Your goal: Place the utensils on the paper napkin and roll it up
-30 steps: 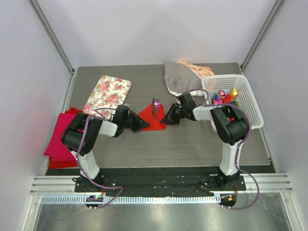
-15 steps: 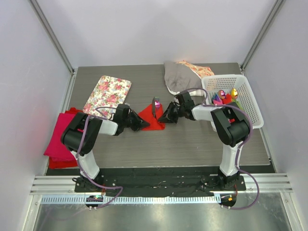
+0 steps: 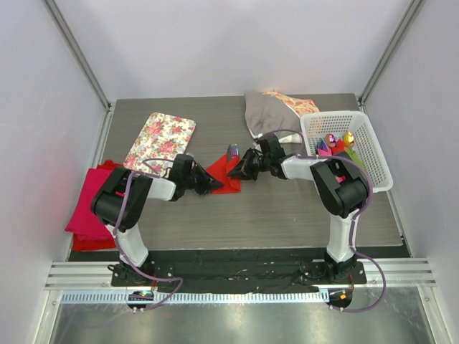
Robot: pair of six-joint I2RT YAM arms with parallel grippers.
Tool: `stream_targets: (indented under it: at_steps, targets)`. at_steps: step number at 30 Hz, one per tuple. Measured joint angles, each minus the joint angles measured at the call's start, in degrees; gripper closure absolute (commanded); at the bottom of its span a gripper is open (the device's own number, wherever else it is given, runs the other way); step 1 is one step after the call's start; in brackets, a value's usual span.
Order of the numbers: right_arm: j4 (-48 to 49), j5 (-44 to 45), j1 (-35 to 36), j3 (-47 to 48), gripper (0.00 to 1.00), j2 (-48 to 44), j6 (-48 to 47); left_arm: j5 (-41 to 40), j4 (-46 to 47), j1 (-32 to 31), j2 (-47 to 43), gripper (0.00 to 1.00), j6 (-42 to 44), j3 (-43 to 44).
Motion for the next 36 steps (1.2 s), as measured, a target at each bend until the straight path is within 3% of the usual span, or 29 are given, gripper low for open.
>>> stream_targets:
  at_steps: [23, 28, 30, 36]
  targets:
    - [8.68, -2.97, 1.14, 0.31, 0.98, 8.02, 6.29, 0.04, 0.02, 0.0, 0.02, 1.0, 0.24, 0.02]
    - [11.23, -3.76, 1.14, -0.2, 0.91, 9.38, 8.24, -0.26, 0.04, 0.0, -0.28, 1.0, 0.66, -0.11]
    - [11.91, -4.0, 1.14, -0.33, 0.84, 9.53, 8.68, -1.11, 0.02, 0.0, -1.25, 0.99, 1.16, -0.7]
    - [13.68, -4.76, 1.07, -0.57, 0.62, 9.64, 9.81, -4.11, 0.09, 0.35, -7.5, 0.84, 1.62, -3.54]
